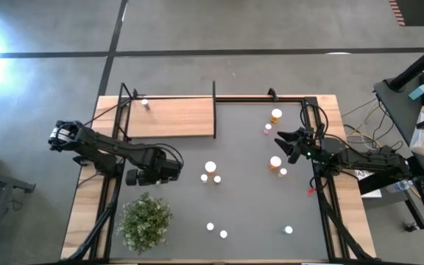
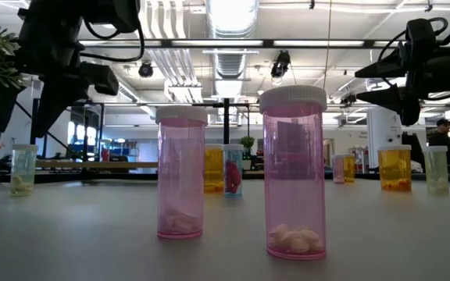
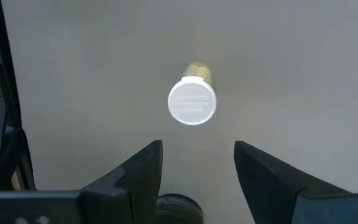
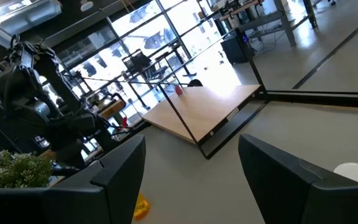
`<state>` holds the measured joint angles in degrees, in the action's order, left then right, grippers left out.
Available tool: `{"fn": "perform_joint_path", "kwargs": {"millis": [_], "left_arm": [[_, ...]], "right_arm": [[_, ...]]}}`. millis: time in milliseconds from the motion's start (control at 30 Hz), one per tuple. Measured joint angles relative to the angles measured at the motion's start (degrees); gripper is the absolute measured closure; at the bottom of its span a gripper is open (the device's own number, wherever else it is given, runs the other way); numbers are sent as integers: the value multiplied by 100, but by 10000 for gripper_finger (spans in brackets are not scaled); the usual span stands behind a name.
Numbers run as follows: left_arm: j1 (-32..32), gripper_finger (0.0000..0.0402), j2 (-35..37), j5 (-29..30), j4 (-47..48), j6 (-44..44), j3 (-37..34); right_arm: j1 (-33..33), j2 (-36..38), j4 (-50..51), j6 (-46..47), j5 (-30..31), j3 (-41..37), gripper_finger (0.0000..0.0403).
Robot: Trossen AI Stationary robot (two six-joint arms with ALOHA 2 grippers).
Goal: Pick and place medicine bottles onto shelf by color
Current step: Put the left yellow pill bottle on the shelf
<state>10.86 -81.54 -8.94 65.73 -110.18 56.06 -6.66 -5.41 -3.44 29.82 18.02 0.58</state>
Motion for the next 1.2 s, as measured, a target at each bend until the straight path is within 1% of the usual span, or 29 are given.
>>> {"fn": "perform_joint_path", "kwargs": {"millis": [167,500,933,1067,1200], "left_arm": [[8,219,0,2,-238,-55,-232],[4,219,-2,514,-233,-56,-371],[4,220,-17,552,-549,-62,-697],[4,236,-17,611,-563,-65,-698],[4,266,-17,633,-568,-58,-698]], "right_arm": [[1,0,0,0,0,0,156],[0,1,0,0,0,0,156],[1,1,0,0,0,0,156],[0,0,0,0,0,0,156],[0,0,0,0,0,0,156]]}}
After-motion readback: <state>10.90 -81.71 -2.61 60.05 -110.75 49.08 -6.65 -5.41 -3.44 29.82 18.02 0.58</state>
